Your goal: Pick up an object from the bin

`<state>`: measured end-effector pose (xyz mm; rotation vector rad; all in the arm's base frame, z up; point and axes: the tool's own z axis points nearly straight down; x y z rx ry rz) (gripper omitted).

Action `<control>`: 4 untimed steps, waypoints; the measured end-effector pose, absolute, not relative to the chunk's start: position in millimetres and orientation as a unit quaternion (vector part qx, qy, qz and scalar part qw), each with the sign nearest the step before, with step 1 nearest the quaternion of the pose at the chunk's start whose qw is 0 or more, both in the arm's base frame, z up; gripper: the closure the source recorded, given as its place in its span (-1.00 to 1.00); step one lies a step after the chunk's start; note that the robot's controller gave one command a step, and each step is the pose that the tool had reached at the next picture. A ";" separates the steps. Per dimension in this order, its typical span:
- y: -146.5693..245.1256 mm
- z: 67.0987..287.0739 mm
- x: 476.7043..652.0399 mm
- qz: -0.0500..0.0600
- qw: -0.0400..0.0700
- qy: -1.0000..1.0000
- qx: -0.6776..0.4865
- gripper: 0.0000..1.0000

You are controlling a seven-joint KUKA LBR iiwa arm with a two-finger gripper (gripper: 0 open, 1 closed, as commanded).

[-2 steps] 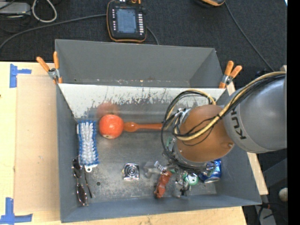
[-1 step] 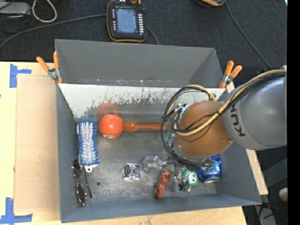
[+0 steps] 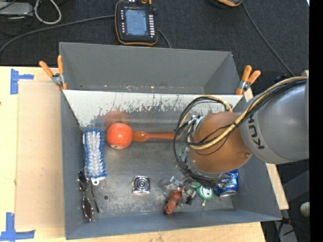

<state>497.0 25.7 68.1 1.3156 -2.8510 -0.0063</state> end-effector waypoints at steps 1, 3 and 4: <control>25.6 68.2 497.0 -0.002 0.001 -0.908 0.419 1.00; 27.1 130.5 494.8 -0.004 0.004 -0.909 0.417 1.00; 27.9 152.5 495.5 -0.004 0.003 -0.909 0.416 1.00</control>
Offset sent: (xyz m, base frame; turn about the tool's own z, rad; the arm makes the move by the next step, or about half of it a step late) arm 0.0001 0.0002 0.0949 0.0006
